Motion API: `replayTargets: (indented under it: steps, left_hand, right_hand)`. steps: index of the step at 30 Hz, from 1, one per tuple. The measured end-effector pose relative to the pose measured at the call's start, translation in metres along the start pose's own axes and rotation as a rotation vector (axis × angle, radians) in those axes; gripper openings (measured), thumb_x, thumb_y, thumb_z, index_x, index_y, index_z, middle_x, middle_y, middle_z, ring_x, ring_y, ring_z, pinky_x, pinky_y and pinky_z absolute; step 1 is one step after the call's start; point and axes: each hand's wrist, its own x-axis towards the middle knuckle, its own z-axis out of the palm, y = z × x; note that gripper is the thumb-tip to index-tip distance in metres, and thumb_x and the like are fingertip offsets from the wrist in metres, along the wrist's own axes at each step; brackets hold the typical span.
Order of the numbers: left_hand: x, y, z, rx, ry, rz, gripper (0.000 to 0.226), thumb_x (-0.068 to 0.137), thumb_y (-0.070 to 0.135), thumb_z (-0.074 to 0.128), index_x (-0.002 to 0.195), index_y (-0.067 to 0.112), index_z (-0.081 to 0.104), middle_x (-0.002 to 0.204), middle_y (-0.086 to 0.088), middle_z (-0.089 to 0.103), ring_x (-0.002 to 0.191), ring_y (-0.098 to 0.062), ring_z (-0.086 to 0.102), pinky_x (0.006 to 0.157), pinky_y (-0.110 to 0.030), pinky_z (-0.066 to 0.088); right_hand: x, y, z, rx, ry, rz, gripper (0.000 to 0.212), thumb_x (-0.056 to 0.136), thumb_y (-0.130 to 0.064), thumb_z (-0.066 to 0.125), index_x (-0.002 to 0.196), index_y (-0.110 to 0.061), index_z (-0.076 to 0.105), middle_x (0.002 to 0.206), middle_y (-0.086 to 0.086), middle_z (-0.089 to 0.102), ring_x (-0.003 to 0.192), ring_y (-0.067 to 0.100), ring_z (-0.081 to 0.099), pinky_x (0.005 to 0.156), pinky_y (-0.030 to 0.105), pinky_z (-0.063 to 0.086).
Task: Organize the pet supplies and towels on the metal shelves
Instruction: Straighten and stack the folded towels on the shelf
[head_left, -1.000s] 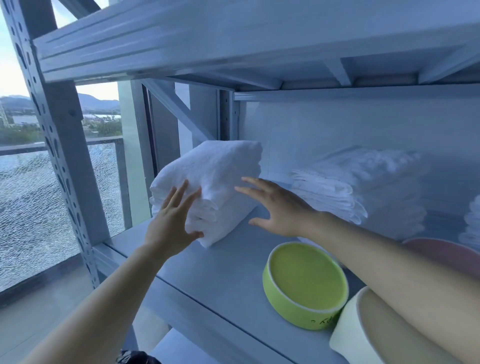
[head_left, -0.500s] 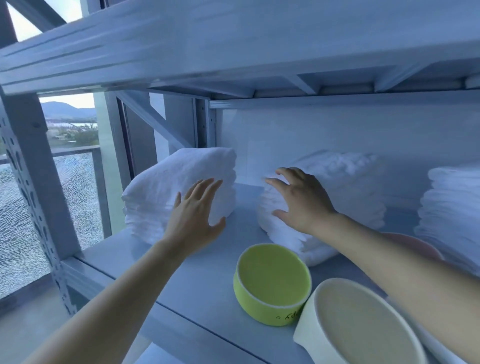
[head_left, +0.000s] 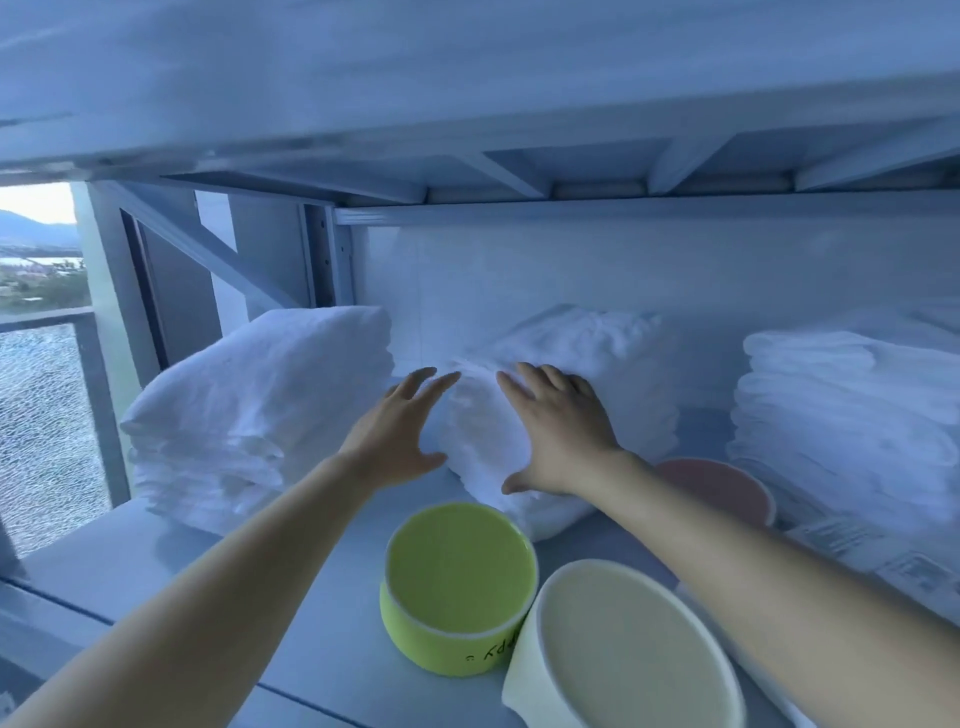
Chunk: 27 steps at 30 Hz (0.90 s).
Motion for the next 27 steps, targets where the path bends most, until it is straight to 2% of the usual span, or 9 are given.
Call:
replayTargets:
  steps: [2,4,10,12,14,16,19,22,27]
  left_hand:
    - [0.003,0.003,0.006,0.026,-0.011,0.023,0.110,0.069,0.031,0.077,0.143,0.049,-0.003,0.155,0.005,0.007,0.134,-0.024,0.028,0.078,-0.035,0.050]
    - [0.005,0.005,0.013,0.007,0.012,0.047,0.119,0.065,0.032,0.081,0.139,0.052,-0.010,0.156,0.003,0.000,0.134,-0.028,0.029,0.080,-0.036,0.049]
    - [0.020,0.014,0.019,0.002,0.076,0.144,0.120,0.063,0.033,0.084,0.139,0.054,-0.007,0.156,0.009,-0.009,0.135,-0.021,0.025,0.068,-0.028,0.048]
    - [0.025,0.016,0.019,0.016,0.067,0.166,0.117,0.062,0.036,0.083,0.141,0.052,-0.002,0.155,0.012,-0.007,0.140,-0.019,0.015,0.074,-0.033,0.052]
    - [0.028,0.017,0.019,0.012,0.050,0.175,0.113,0.061,0.040,0.082,0.143,0.049,0.004,0.155,0.014,0.002,0.143,-0.020,0.006,0.087,-0.040,0.050]
    - [0.030,0.020,0.020,-0.018,0.036,0.192,0.111,0.060,0.040,0.081,0.144,0.047,0.009,0.150,0.013,0.016,0.143,-0.019,0.008,0.094,-0.039,0.046]
    - [0.031,0.026,0.023,-0.068,0.044,0.206,0.106,0.059,0.035,0.079,0.143,0.048,0.014,0.143,0.010,0.025,0.134,-0.016,0.022,0.089,-0.038,0.050]
    - [0.034,0.033,0.024,-0.042,0.062,0.214,0.100,0.062,0.032,0.076,0.142,0.047,0.017,0.140,0.012,0.027,0.127,-0.017,0.027,0.080,-0.037,0.052]
    - [0.037,0.040,0.023,0.001,0.066,0.189,0.095,0.063,0.033,0.077,0.141,0.045,0.023,0.138,0.013,0.026,0.126,-0.017,0.025,0.074,-0.037,0.054]
  right_hand:
    - [-0.001,0.002,0.000,0.014,0.007,0.007,0.110,0.057,-0.055,0.077,0.145,-0.021,0.019,0.148,-0.001,0.025,0.134,0.019,0.026,0.108,0.033,0.023]
    - [-0.001,0.004,0.001,0.024,0.007,0.003,0.110,0.059,-0.052,0.077,0.146,-0.022,0.017,0.149,-0.002,0.025,0.135,0.019,0.026,0.108,0.032,0.022]
    - [-0.004,0.012,0.001,0.032,-0.024,-0.051,0.106,0.064,-0.044,0.076,0.147,-0.022,0.014,0.152,-0.005,0.020,0.139,0.017,0.020,0.111,0.031,0.019]
    - [-0.005,0.019,-0.001,0.049,-0.050,-0.077,0.105,0.064,-0.042,0.076,0.147,-0.023,0.014,0.153,-0.007,0.018,0.140,0.016,0.017,0.112,0.030,0.017]
    - [-0.005,0.029,-0.001,0.070,-0.077,-0.101,0.105,0.063,-0.041,0.076,0.147,-0.025,0.015,0.154,-0.007,0.017,0.140,0.016,0.016,0.113,0.029,0.014]
    - [-0.006,0.040,-0.001,0.097,-0.096,-0.121,0.104,0.062,-0.040,0.077,0.147,-0.027,0.018,0.154,-0.008,0.018,0.140,0.015,0.017,0.112,0.026,0.012]
    - [-0.010,0.057,-0.002,0.148,-0.106,-0.130,0.104,0.062,-0.035,0.080,0.147,-0.027,0.020,0.153,-0.008,0.022,0.140,0.012,0.019,0.110,0.019,0.008]
    - [-0.013,0.068,-0.002,0.170,-0.112,-0.115,0.106,0.062,-0.030,0.082,0.148,-0.023,0.019,0.154,-0.008,0.022,0.141,0.011,0.017,0.108,0.014,0.004]
    - [-0.018,0.068,-0.001,0.102,-0.079,-0.083,0.106,0.064,-0.034,0.081,0.148,-0.025,0.017,0.157,-0.004,0.012,0.144,0.015,0.009,0.113,0.024,0.006]
